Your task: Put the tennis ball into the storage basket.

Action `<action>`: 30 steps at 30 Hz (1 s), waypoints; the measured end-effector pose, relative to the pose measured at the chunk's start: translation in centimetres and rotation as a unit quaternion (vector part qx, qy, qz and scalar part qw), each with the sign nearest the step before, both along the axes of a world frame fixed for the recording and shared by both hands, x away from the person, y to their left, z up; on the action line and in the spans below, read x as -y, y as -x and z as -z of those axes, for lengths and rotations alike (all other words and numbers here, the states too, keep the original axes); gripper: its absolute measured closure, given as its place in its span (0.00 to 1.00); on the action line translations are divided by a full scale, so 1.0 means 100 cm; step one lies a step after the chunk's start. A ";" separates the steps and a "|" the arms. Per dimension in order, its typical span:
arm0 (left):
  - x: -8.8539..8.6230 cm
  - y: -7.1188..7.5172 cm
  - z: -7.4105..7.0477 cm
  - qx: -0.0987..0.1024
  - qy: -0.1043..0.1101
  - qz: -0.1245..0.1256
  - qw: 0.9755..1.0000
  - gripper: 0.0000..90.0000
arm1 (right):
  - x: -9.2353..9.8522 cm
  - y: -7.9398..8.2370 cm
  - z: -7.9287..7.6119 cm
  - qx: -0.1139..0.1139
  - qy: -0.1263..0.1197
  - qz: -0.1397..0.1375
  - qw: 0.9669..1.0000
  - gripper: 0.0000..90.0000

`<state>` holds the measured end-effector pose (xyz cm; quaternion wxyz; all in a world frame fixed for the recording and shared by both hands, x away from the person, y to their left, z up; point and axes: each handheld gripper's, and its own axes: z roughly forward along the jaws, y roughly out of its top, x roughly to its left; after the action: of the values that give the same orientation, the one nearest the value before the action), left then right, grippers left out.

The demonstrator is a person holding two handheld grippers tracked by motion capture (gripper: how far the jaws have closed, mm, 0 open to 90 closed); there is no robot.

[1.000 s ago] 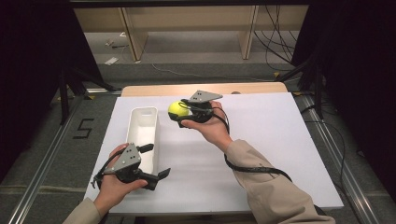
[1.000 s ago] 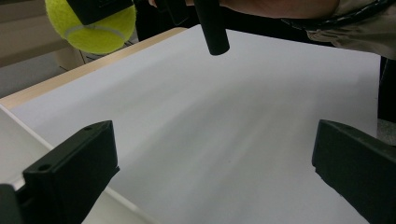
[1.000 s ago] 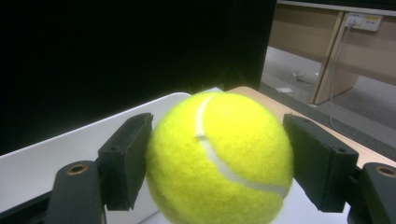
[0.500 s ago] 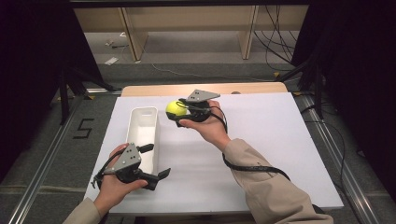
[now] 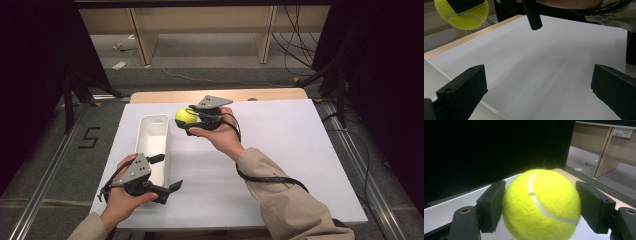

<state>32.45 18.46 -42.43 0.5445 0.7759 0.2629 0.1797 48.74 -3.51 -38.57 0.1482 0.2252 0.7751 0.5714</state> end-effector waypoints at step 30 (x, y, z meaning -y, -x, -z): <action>0.000 0.000 0.000 -0.001 0.001 0.001 1.000 0.00 | -0.016 -0.001 -0.003 0.003 -0.001 -0.011 1.000 0.31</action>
<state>32.42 18.45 -42.41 0.5454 0.7758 0.2624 0.1784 48.86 -1.93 -38.29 0.1438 0.2153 0.7767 0.5741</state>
